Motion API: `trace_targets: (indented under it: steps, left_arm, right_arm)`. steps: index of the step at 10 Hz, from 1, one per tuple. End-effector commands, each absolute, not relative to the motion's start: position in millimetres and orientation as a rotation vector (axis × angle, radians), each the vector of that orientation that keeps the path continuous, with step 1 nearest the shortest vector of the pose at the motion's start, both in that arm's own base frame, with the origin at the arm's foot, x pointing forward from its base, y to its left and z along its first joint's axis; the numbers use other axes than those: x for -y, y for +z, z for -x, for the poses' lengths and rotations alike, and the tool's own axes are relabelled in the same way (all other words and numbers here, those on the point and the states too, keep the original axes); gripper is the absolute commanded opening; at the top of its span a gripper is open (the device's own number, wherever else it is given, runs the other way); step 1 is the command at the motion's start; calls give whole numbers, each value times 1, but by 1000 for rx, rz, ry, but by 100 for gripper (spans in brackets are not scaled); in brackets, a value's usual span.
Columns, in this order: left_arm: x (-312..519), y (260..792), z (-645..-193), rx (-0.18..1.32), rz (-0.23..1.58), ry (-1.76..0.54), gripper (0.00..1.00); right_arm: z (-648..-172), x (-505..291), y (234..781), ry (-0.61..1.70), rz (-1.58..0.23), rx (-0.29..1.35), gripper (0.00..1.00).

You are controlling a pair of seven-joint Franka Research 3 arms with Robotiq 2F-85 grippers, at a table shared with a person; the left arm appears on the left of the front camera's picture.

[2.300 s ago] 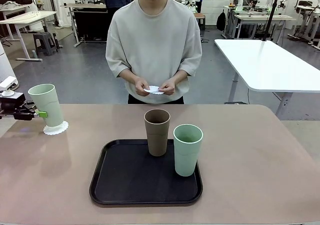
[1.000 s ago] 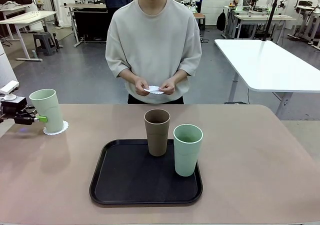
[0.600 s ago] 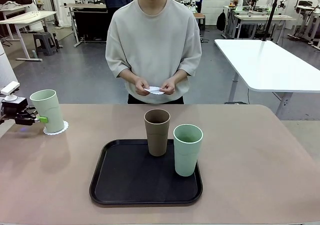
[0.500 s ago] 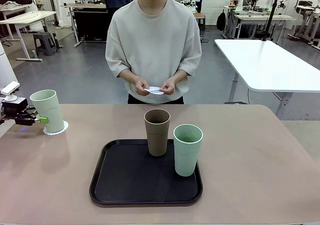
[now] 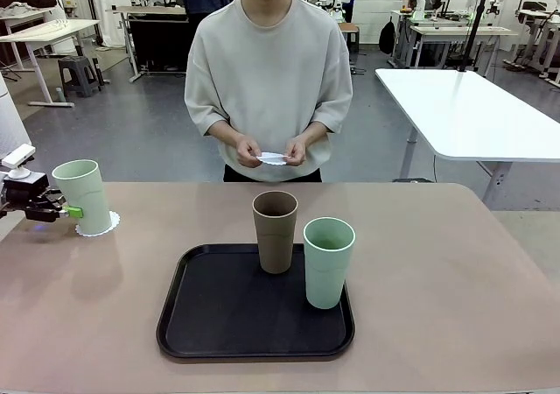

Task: Place coasters on the table and set cups on them.
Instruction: Pick up one Reusable plastic cup and place it on a coaster set by the human.

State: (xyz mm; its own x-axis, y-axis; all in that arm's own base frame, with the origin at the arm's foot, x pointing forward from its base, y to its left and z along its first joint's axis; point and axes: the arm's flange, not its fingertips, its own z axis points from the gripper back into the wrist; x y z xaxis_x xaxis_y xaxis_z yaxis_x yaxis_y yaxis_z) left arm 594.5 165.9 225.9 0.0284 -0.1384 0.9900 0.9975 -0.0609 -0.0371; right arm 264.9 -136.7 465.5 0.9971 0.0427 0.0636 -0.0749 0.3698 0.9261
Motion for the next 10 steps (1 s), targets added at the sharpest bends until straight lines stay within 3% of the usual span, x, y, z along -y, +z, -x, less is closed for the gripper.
trace_targets:
  steps: [1,4,5,10]
  left_arm:
    - [-171,225,-599,1030,1172,-1306,85]
    - [-170,220,-602,1057,1184,-1322,85]
    - [-170,220,-603,1058,1193,-1325,100]
    - [-172,219,-603,1008,1213,-1340,100]
  right_arm:
    - [-265,137,465,79,-1202,38,100]
    - [-265,137,465,79,-1202,38,100]
    - [-265,137,465,79,-1202,38,100]
    - [-265,137,465,79,-1202,38,100]
